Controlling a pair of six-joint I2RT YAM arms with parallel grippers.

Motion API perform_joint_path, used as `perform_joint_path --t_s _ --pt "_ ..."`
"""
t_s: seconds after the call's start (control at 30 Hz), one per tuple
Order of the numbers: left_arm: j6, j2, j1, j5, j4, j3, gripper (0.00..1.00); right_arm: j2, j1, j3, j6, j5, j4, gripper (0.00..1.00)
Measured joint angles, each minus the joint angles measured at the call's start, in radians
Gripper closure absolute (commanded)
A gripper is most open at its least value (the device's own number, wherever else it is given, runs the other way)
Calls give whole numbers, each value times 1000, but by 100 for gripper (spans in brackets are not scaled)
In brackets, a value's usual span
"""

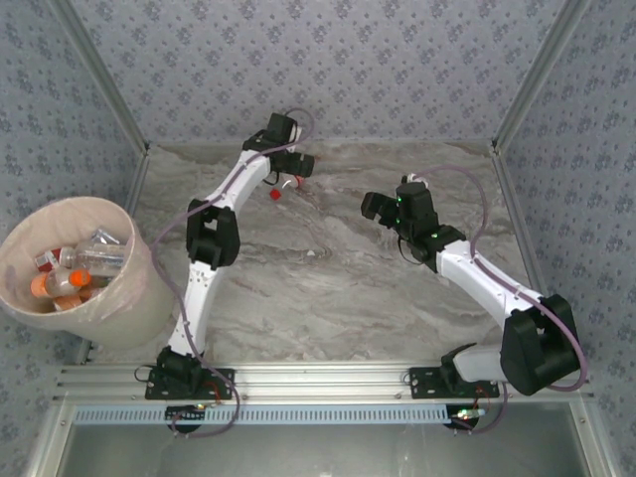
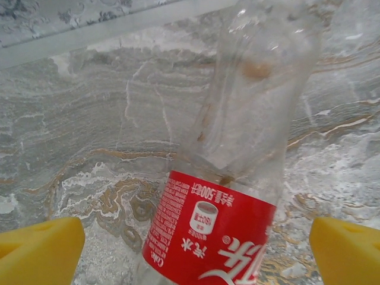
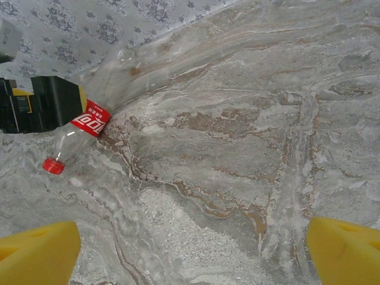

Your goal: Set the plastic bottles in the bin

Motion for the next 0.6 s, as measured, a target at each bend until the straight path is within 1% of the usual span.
perform_joint_path --t_s 0.1,0.13,0.37,0.47,0.6 --pt "3 40 1 1 -42 40 3 0 -5 0 -3 0 -6 0" --pt "3 50 1 2 -53 50 5 0 -6 -1 -4 0 -9 0" --pt "-12 157 1 32 -98 177 21 0 -13 -2 -7 0 -23 0" --pt "-26 179 1 32 -102 194 27 -5 -16 -8 -7 2 -27 0" --pt "-43 185 1 31 -111 196 32 -19 -18 -19 -7 10 -35 0"
